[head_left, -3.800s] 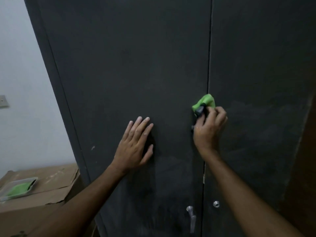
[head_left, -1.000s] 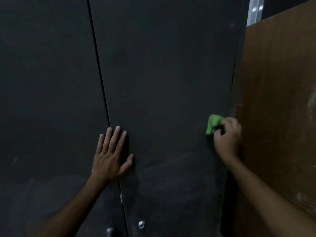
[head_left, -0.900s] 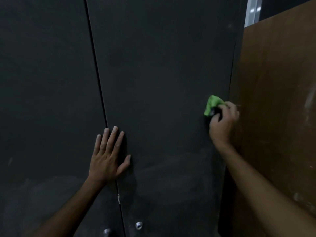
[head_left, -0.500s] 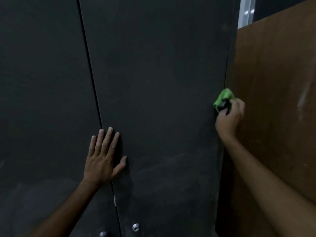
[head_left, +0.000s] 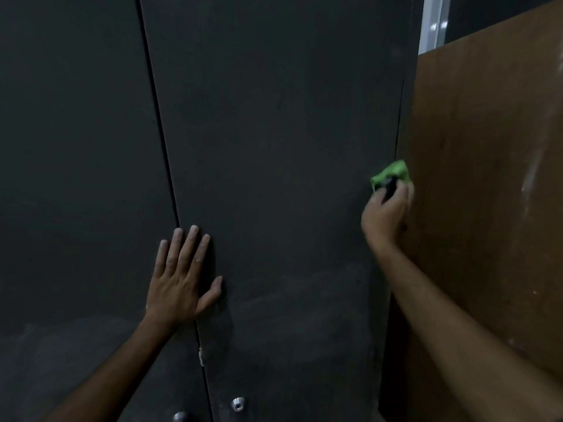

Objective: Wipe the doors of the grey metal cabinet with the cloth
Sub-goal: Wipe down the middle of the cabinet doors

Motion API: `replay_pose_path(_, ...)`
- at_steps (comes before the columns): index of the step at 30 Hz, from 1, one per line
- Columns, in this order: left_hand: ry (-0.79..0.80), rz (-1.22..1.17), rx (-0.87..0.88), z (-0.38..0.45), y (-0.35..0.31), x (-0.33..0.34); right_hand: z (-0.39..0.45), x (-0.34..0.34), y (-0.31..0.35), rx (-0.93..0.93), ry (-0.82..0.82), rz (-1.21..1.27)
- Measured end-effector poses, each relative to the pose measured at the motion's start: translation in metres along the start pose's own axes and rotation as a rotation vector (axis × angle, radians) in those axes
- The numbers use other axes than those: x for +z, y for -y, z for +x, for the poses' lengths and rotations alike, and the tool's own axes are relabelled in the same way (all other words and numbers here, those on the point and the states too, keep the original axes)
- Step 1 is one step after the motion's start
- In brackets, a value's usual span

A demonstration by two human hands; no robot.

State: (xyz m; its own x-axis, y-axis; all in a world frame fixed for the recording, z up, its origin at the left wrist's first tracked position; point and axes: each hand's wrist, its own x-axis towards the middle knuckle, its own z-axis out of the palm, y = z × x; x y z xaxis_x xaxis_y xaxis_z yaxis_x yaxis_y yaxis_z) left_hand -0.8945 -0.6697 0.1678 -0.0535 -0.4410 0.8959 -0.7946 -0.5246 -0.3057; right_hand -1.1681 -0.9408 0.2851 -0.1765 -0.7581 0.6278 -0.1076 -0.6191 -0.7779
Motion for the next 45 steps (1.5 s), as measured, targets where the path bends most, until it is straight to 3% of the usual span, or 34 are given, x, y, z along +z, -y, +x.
replay_pose_path(2, -0.003, -0.003, -0.002, 0.000, 0.000, -0.001, -0.002, 0.009, -0.002, -0.179, 0.053, -0.076)
replay_pose_path(6, -0.013, -0.006, 0.008, 0.001, 0.000, 0.000, -0.075, 0.001, -0.078, -0.411, 0.327, -0.313)
replay_pose_path(8, -0.024, -0.013, 0.009, 0.000, -0.002, 0.000, -0.082, -0.008, -0.084, -0.335, 0.337, -0.238)
replay_pose_path(10, -0.024, -0.004, 0.007, 0.000, -0.002, 0.001, -0.061, 0.002, -0.050, -0.146, 0.196, -0.121)
replay_pose_path(12, -0.015, -0.006, 0.003, -0.001, -0.002, 0.002, -0.043, 0.021, -0.004, -0.129, 0.096, -0.035)
replay_pose_path(15, -0.021, 0.001, 0.001, -0.001, -0.001, 0.000, -0.063, 0.056, 0.023, -0.500, 0.185, -0.067)
replay_pose_path(17, -0.015, -0.001, 0.007, -0.001, 0.001, -0.002, -0.094, 0.057, 0.006, -0.749, 0.302, -0.163)
replay_pose_path(19, -0.009, -0.002, 0.016, -0.001, 0.003, -0.001, -0.107, 0.038, -0.027, -0.877, 0.326, -0.272)
replay_pose_path(22, -0.021, 0.007, 0.018, 0.000, 0.001, 0.001, -0.086, -0.001, -0.048, -0.703, 0.231, -0.398)
replay_pose_path(25, -0.020, 0.018, 0.004, -0.002, -0.002, 0.003, -0.049, 0.000, -0.015, -0.403, 0.075, -0.325)
replay_pose_path(27, -0.024, 0.007, 0.002, -0.001, -0.001, 0.002, -0.036, 0.021, 0.020, -0.385, -0.009, -0.226)
replay_pose_path(29, -0.030, -0.006, 0.002, -0.001, -0.001, 0.002, -0.045, 0.045, 0.046, -0.482, -0.019, -0.196)
replay_pose_path(31, -0.023, -0.012, 0.003, -0.001, -0.002, 0.002, -0.078, 0.058, 0.054, -0.707, 0.104, -0.212)
replay_pose_path(33, -0.017, -0.006, 0.009, -0.002, -0.001, 0.001, -0.115, 0.056, 0.032, -0.940, 0.277, -0.261)
replay_pose_path(35, -0.018, -0.008, 0.016, -0.002, 0.002, -0.001, -0.130, 0.038, -0.013, -1.053, 0.409, -0.323)
replay_pose_path(37, -0.015, -0.021, 0.019, -0.002, 0.004, -0.003, -0.117, 0.014, -0.059, -0.971, 0.429, -0.346)
replay_pose_path(42, -0.007, -0.048, 0.015, -0.001, 0.001, -0.003, -0.053, -0.020, -0.071, -0.301, 0.131, -0.279)
replay_pose_path(45, 0.000, -0.054, 0.015, -0.002, 0.002, -0.006, -0.070, -0.014, -0.076, -0.236, 0.066, -0.266)
